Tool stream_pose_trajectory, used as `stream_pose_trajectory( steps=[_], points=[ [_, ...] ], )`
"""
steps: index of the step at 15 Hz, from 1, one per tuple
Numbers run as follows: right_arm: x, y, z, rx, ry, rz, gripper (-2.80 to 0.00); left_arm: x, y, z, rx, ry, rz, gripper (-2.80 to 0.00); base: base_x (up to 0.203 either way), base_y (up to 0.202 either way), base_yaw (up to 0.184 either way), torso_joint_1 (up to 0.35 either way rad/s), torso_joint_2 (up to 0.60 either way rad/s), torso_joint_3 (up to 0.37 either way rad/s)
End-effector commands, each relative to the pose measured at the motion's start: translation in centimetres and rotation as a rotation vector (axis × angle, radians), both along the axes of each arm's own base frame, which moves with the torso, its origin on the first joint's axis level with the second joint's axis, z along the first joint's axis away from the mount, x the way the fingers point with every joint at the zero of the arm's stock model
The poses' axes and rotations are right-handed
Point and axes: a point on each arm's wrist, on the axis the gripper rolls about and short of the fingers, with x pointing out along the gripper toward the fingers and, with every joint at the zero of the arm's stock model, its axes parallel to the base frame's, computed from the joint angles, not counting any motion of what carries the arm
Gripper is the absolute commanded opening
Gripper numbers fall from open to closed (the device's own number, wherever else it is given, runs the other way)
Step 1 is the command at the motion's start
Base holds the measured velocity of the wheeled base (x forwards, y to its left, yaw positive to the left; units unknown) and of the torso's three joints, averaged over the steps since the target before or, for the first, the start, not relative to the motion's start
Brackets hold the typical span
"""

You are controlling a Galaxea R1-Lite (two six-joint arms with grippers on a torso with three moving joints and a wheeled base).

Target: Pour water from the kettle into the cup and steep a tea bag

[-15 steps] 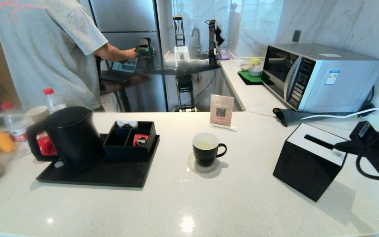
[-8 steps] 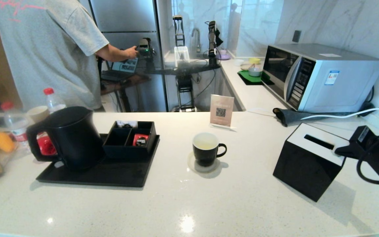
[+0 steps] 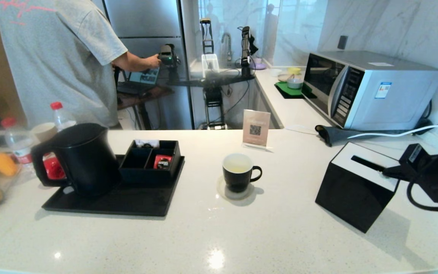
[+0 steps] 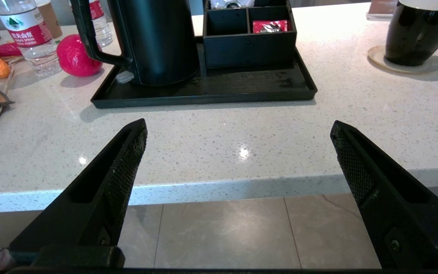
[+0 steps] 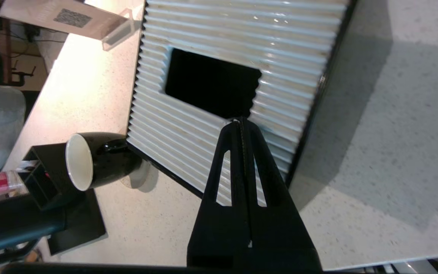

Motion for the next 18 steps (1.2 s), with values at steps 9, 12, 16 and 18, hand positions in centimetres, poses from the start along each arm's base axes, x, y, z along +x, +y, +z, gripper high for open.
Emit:
stream_pose_trajectory(
  steps=[9, 12, 16, 18],
  points=[
    [1.2, -0.1, -0.2, 0.006, -0.018, -0.002, -2.8, 0.0, 0.0, 0.0, 0.0, 0.0, 0.0, 0.0, 0.0, 0.0, 0.0, 0.0, 0.0, 0.0],
    [1.3, 0.0, 0.0, 0.007, -0.029, 0.0, -2.8, 0.0, 0.0, 0.0, 0.0, 0.0, 0.0, 0.0, 0.0, 0.0, 0.0, 0.0, 0.0, 0.0],
    [1.0, 0.0, 0.5, 0.007, -0.047, 0.0, -2.8, 0.0, 0.0, 0.0, 0.0, 0.0, 0.0, 0.0, 0.0, 0.0, 0.0, 0.0, 0.0, 0.0],
    [0.6, 0.0, 1.0, 0.007, -0.065, -0.002, -2.8, 0.0, 0.0, 0.0, 0.0, 0.0, 0.0, 0.0, 0.0, 0.0, 0.0, 0.0, 0.0, 0.0]
  ],
)
